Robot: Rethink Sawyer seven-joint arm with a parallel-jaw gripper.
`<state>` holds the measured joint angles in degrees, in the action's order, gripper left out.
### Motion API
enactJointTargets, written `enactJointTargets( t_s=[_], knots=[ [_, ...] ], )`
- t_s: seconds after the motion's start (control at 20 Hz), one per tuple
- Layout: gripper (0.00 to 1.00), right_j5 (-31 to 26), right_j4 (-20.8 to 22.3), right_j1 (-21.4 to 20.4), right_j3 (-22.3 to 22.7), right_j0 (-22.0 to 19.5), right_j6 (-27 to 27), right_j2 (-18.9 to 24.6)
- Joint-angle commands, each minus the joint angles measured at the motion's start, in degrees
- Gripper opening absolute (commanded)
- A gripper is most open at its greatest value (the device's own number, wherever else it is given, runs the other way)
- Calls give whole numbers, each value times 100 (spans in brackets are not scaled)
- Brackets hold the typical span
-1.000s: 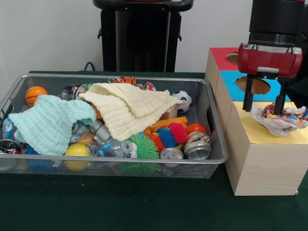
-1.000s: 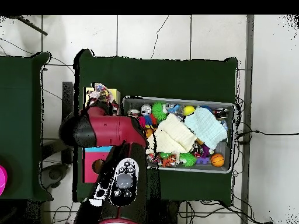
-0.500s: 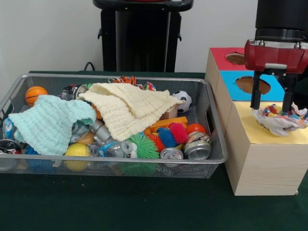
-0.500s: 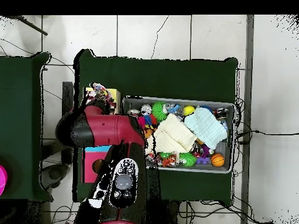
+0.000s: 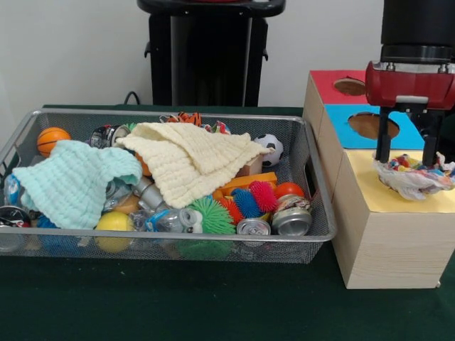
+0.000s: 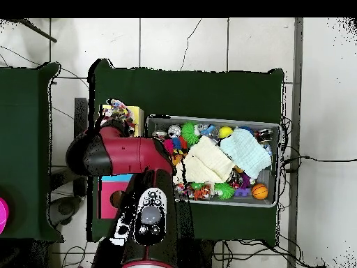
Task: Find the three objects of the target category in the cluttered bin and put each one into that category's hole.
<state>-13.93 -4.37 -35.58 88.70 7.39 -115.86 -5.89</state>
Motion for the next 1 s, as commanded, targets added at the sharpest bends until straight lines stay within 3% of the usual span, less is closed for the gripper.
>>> enactJointTargets(
  t_s=[0.05, 0.4, 1.0],
  knots=[
    [100, -534, 60, -176, 653, -434, -312, 650],
    [100, -1060, 26, -398, 444, -592, -216, 692],
    [100, -514, 263, 437, -69, 107, -653, -138]
  ],
)
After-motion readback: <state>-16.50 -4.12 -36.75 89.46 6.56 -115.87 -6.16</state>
